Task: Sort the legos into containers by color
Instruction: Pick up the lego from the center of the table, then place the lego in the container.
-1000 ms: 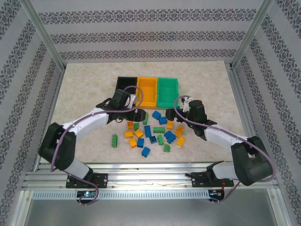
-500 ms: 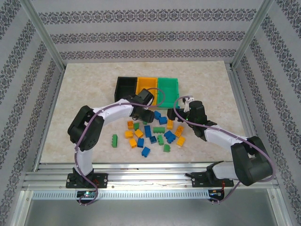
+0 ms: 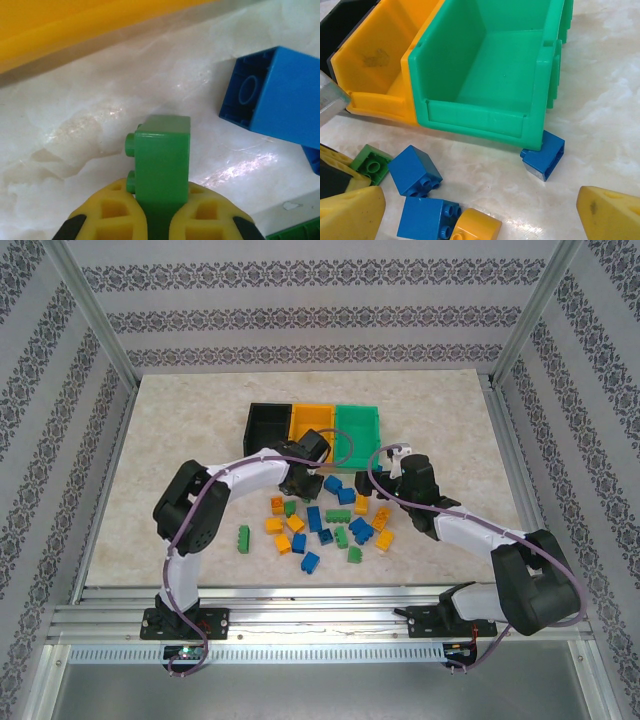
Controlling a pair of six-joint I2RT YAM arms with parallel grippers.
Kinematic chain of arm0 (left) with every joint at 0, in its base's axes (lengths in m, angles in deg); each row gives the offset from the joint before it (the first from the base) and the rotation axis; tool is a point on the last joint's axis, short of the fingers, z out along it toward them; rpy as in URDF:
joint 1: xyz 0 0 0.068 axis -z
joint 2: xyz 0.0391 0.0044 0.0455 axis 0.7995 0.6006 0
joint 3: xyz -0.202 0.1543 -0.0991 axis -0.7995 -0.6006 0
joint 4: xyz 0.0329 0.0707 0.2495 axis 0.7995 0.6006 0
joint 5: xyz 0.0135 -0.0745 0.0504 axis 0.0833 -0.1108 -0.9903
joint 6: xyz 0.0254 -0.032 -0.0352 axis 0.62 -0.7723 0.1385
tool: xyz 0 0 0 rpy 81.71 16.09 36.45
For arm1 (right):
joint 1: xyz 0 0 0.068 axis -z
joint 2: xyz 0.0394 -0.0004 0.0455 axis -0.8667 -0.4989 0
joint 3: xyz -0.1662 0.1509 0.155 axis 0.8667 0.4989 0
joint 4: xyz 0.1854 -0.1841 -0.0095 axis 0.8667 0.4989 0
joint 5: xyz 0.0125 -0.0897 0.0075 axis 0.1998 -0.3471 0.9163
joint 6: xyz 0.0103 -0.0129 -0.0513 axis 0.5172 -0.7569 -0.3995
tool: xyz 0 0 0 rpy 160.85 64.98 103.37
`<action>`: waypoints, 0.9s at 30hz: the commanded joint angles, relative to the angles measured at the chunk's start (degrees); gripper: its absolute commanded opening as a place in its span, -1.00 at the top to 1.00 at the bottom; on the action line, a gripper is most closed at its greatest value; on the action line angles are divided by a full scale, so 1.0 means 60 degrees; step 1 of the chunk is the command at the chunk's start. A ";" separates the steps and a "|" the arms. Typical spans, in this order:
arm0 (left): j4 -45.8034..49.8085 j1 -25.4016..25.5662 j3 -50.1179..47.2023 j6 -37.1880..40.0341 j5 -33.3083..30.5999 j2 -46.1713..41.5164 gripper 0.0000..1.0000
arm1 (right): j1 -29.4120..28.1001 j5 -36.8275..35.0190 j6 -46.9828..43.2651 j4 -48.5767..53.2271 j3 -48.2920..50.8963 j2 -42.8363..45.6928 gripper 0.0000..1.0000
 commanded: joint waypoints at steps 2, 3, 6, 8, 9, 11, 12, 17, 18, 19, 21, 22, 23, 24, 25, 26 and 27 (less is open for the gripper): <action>-0.0230 0.0104 -0.0333 -0.0146 -0.0531 -0.1194 0.98 | -0.0145 -0.0225 -0.0171 -0.0344 0.0125 0.0061 -0.96; -0.0271 0.0114 -0.0439 -0.0110 -0.0702 -0.1388 0.99 | -0.0145 -0.0229 -0.0186 -0.0311 0.0115 0.0060 -0.97; -0.0106 0.0054 -0.0704 0.0068 -0.1826 -0.2179 1.00 | -0.0135 -0.0180 -0.0100 -0.0426 0.0156 0.0077 -0.96; -0.0145 -0.0091 -0.0973 0.0173 -0.2425 -0.2756 1.00 | -0.0160 -0.0156 -0.0074 -0.0479 0.0166 0.0018 -0.96; -0.0251 -0.0264 -0.1124 0.0244 -0.2513 -0.3038 1.00 | -0.0163 -0.0147 -0.0069 -0.0442 0.0146 -0.0017 -0.97; -0.0371 -0.0694 -0.1252 0.0290 -0.2500 -0.3394 1.00 | -0.0174 -0.0110 -0.0056 -0.0444 0.0129 0.0031 -0.97; -0.0340 -0.0891 -0.1197 0.0285 -0.2448 -0.3464 1.00 | -0.0180 -0.0120 -0.0055 -0.0466 0.0151 0.0055 -0.96; -0.0276 -0.2012 -0.0693 0.0383 -0.2029 -0.3232 1.00 | -0.0198 -0.0207 -0.0098 -0.0450 0.0158 0.0058 -0.96; -0.0284 -0.2206 -0.0562 0.0378 -0.1914 -0.3071 1.00 | -0.0193 -0.0197 -0.0098 -0.0465 0.0158 0.0074 -0.96; -0.0269 -0.2408 -0.0367 0.0391 -0.1655 -0.2883 1.00 | -0.0201 -0.0192 -0.0098 -0.0480 0.0173 0.0076 -0.96; -0.0244 -0.2704 0.0021 0.0496 -0.1149 -0.2447 1.00 | -0.0206 -0.0218 -0.0124 -0.0498 0.0171 0.0035 -0.96; -0.0272 -0.2779 0.0210 0.0558 -0.1037 -0.2213 1.00 | -0.0214 -0.0227 -0.0127 -0.0485 0.0166 0.0002 -0.97; -0.0237 -0.2833 0.0425 0.0616 -0.0968 -0.1957 0.98 | -0.0206 -0.0219 -0.0127 -0.0483 0.0158 -0.0011 -0.96; -0.0222 -0.2843 0.0614 0.0698 -0.0913 -0.1746 0.97 | -0.0207 -0.0191 -0.0114 -0.0483 0.0145 -0.0001 -0.96; -0.0197 -0.2867 0.0829 0.0798 -0.0908 -0.1500 0.93 | -0.0207 -0.0140 -0.0091 -0.0496 0.0144 0.0014 -0.96; -0.0131 -0.2878 0.1010 0.0896 -0.0940 -0.1236 0.78 | -0.0221 -0.0132 -0.0096 -0.0506 0.0144 0.0030 -0.96; -0.0001 -0.2910 0.1246 0.0935 -0.0969 -0.1022 0.61 | -0.0248 -0.0164 -0.0098 -0.0521 0.0158 0.0017 -0.97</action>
